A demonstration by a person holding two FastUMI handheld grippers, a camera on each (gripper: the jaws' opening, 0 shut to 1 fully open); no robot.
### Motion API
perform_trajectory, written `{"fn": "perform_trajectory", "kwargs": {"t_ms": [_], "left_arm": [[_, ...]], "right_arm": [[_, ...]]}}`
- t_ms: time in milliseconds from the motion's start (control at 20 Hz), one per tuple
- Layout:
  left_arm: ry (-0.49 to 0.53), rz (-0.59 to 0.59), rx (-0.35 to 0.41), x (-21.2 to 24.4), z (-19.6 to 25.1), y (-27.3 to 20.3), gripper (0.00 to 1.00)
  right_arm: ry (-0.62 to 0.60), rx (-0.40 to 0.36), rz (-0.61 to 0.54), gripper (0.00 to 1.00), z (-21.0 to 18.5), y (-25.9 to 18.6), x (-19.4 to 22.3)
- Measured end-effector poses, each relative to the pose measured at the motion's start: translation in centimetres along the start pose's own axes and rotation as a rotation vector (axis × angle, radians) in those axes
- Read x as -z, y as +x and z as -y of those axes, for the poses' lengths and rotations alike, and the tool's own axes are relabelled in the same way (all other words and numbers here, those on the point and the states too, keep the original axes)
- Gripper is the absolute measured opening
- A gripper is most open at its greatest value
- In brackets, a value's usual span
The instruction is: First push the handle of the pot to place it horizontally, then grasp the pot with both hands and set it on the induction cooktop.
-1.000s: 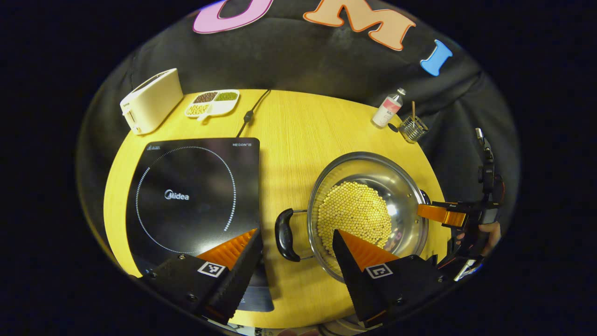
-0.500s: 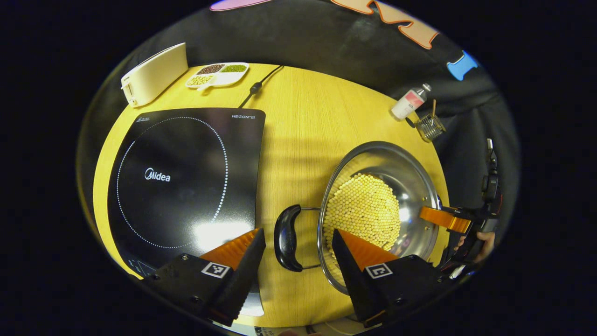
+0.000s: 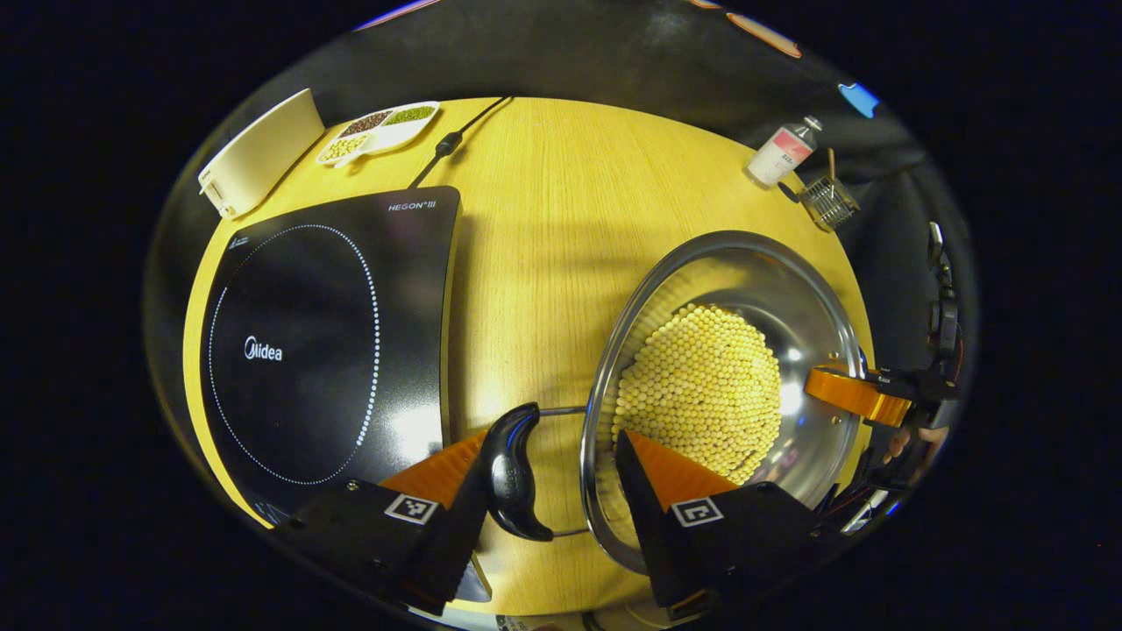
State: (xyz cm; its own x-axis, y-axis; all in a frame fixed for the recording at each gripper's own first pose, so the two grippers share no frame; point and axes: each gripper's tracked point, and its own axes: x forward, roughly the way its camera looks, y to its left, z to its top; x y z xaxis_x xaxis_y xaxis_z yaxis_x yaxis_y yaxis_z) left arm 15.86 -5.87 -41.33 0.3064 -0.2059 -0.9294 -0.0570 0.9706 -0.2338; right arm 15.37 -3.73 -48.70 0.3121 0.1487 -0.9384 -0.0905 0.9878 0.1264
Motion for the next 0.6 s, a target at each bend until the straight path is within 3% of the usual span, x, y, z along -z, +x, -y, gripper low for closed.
{"fn": "perform_trajectory", "kwargs": {"t_ms": [50, 150, 300, 400, 450, 600], "left_arm": [[0.000, 0.003, -0.013, -0.13, -0.37, 0.13, 0.84], [-0.022, 0.008, 0.006, -0.18, -0.38, 0.29, 0.67], [-0.036, 0.012, 0.036, -0.13, -0.29, 0.41, 0.64], [-0.028, 0.007, 0.043, -0.15, -0.26, 0.41, 0.64], [-0.028, 0.003, 0.043, -0.23, -0.24, 0.44, 0.62], [-0.022, -0.011, 0.039, 0.12, 0.05, 0.33, 0.60]], "right_arm": [[-0.003, -0.002, 0.001, 0.64, 0.03, 0.19, -0.03], [0.020, -0.021, -0.014, 0.64, -0.22, 0.20, 0.24], [0.039, -0.023, -0.026, 0.55, -0.35, 0.20, 0.16], [0.048, -0.035, -0.026, 0.56, -0.44, 0.14, -0.04], [0.061, -0.040, -0.030, 0.51, -0.51, 0.44, 0.03], [0.069, -0.037, -0.044, 0.47, -0.33, -0.16, 0.02]]}}
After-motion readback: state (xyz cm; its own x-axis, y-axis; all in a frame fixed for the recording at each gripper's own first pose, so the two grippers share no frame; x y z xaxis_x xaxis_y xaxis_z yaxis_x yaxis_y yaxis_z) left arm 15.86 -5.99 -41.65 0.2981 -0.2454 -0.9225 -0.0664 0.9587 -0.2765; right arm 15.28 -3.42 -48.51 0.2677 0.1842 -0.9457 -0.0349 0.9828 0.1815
